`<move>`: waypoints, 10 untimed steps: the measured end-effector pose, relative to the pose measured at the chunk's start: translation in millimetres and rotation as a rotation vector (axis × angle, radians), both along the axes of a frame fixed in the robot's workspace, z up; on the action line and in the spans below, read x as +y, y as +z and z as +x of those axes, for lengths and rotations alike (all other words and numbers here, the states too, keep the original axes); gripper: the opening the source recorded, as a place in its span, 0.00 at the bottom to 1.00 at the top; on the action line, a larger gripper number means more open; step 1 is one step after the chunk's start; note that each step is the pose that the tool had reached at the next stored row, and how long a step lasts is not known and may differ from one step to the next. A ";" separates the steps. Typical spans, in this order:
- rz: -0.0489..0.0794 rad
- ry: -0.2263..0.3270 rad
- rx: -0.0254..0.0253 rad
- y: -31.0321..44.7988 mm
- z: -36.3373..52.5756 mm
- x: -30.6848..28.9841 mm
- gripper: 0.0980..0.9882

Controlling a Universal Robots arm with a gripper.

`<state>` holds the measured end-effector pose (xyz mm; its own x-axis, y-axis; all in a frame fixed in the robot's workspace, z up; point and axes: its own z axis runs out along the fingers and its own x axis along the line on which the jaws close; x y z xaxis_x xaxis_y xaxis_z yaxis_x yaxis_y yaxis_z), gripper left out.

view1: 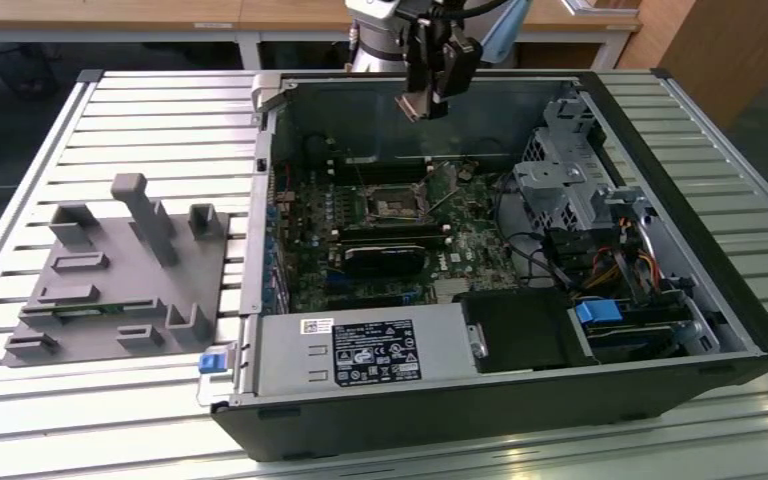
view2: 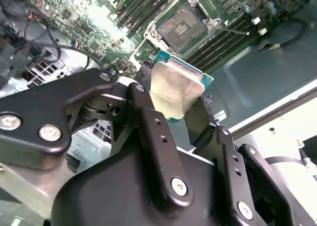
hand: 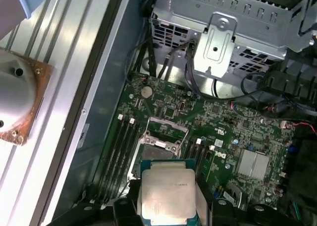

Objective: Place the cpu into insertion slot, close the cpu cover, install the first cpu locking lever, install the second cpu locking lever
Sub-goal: 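Place the cpu into insertion slot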

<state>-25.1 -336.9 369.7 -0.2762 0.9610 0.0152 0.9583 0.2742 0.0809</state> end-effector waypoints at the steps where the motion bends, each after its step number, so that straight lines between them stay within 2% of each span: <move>1: 0.000 -0.014 0.0000 -0.2 0.0 0.0 0.48; 10: -0.001 -0.146 0.0000 -2.0 0.0 0.1 0.48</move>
